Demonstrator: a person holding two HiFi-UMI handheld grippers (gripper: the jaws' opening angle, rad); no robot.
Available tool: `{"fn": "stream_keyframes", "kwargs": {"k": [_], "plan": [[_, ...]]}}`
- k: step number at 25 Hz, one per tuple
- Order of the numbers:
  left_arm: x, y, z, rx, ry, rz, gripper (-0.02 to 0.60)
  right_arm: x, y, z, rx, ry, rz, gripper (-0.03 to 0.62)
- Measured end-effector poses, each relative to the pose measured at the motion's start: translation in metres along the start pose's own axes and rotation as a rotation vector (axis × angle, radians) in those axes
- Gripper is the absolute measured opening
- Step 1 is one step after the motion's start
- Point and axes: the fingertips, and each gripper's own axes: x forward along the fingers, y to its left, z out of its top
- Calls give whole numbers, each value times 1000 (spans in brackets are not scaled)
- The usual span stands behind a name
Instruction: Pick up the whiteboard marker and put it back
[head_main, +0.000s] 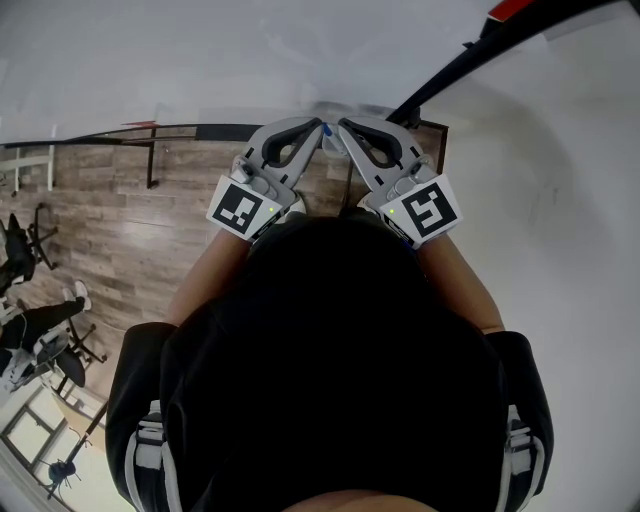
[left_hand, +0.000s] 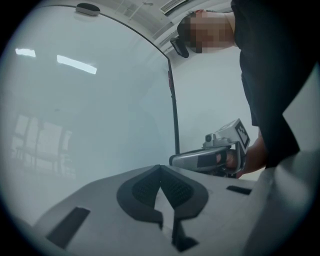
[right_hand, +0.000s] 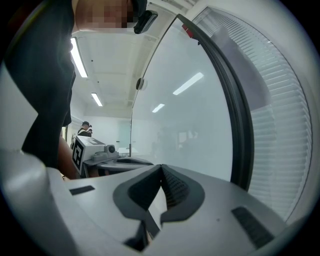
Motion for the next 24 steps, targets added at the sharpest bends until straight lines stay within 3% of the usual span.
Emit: {"fn": "stream_keyframes", "kwargs": {"k": [24], "plan": [[3,2,5,1,-7,20,3,2,-3,-1,21,-7,1,0]]}}
